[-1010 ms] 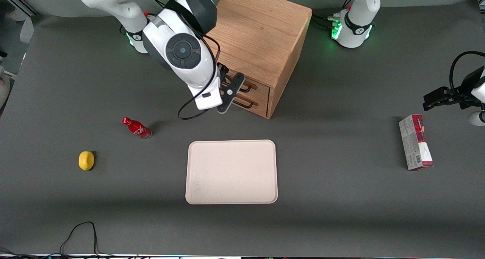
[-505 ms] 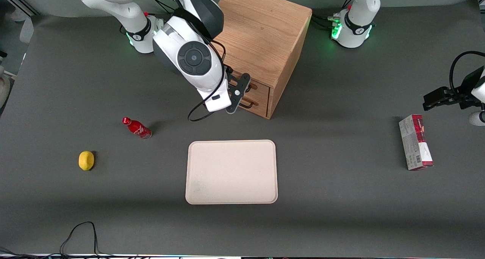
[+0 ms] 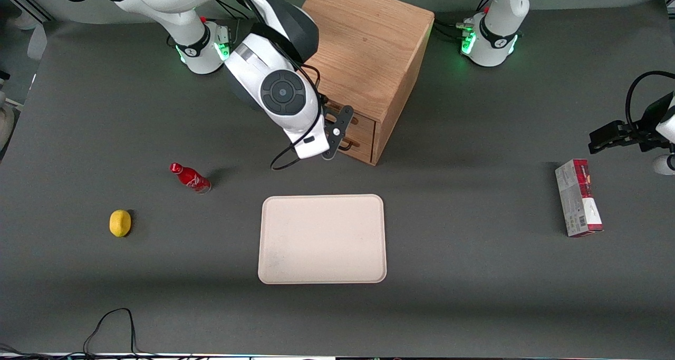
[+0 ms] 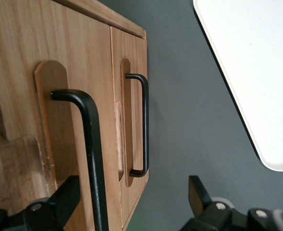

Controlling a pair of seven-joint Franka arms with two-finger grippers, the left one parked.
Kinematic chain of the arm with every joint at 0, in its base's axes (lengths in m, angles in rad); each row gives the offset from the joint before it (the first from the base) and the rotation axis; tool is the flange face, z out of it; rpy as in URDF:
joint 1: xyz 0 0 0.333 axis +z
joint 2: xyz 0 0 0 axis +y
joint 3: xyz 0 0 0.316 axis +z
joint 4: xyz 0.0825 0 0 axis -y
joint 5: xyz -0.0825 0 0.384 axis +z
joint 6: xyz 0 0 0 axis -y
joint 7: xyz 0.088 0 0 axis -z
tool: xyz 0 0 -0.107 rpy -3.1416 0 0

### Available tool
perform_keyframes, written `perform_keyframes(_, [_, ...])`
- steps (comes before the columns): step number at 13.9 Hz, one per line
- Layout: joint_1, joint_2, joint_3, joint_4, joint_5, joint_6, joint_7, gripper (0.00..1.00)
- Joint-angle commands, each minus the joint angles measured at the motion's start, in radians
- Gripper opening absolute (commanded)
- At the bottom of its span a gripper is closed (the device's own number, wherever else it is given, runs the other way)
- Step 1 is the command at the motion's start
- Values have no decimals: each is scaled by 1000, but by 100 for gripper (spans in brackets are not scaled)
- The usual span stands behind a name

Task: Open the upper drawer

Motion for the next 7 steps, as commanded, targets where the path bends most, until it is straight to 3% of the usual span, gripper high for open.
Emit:
perform_keyframes(1, [6,24,1,29,11,16,-43,100])
perform_keyframes(7, [5,38,-5,26,0,17,-80,100])
